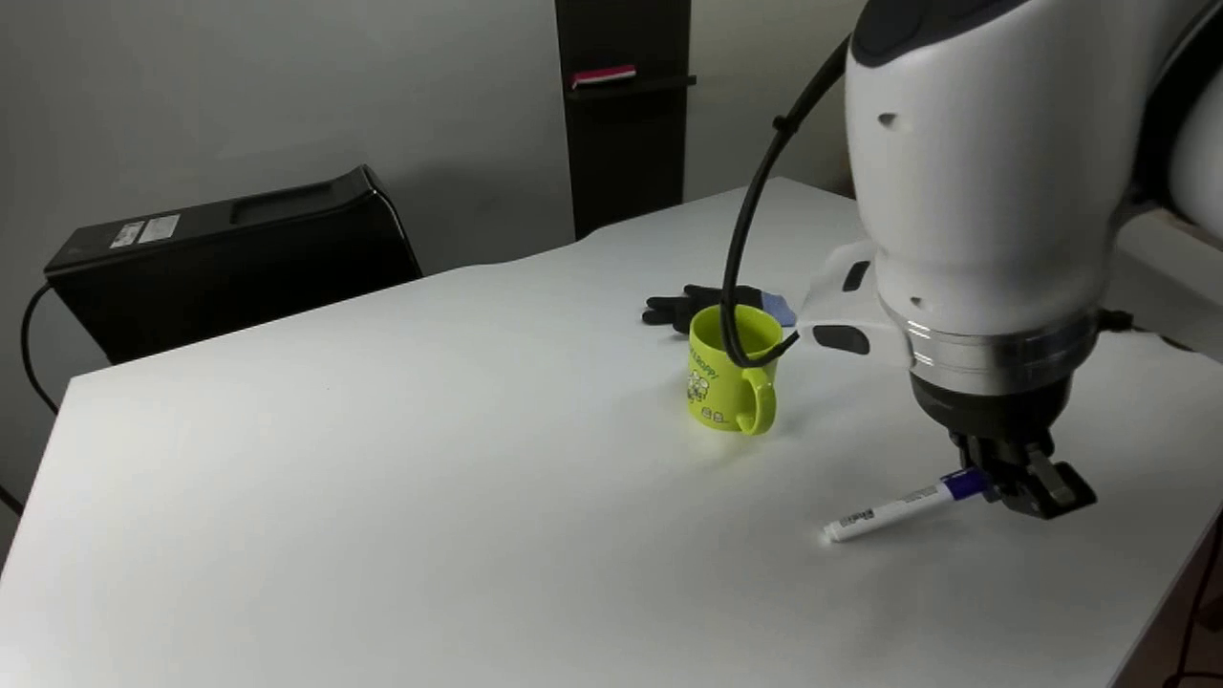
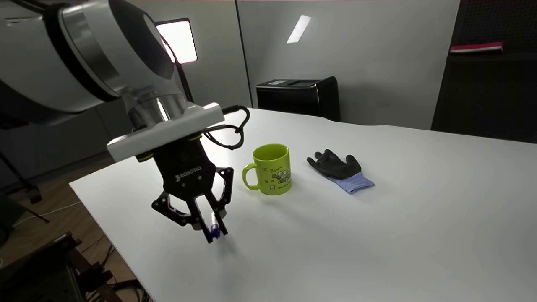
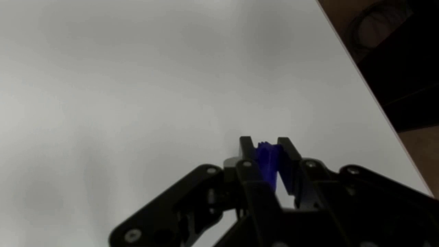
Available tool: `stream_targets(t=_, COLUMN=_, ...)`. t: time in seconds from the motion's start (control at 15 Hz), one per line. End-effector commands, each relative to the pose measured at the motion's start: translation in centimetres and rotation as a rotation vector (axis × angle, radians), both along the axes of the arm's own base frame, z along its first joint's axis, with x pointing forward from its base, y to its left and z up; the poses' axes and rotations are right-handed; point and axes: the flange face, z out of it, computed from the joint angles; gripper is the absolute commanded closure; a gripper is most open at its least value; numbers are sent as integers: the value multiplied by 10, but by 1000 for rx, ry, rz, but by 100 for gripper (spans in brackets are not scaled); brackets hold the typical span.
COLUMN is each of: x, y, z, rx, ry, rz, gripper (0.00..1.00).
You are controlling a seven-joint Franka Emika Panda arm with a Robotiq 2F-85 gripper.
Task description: Pick up the pen from the cup and put it on the table.
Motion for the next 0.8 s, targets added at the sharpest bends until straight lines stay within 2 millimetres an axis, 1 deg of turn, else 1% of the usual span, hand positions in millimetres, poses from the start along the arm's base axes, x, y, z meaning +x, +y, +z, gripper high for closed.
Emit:
stream_targets(t=0.0, x=15, y=-3, z=-16, rx=-9, ry=144, rz=17, gripper=95)
stream_targets(t=0.13, x=26, y=-5, z=-15, rx=-15, ry=187, rz=27, gripper=95)
stream_targets(t=0.2, x=36, y=-7, z=-11, rx=-18, ry=199, rz=33, gripper=94)
stream_targets(t=0.27, x=43, y=-8, z=-7, rx=-22, ry=205, rz=40, gripper=63)
stream_targets(t=0.33, x=51, y=-8, z=-3, rx=-26, ry=205, rz=47, gripper=53)
stream_targets(t=0.53, x=78, y=-11, z=14, rx=-28, ry=195, rz=69, gripper=34)
stream_targets(t=0.73, x=103, y=-13, z=35, rx=-14, ry=192, rz=79, gripper=12)
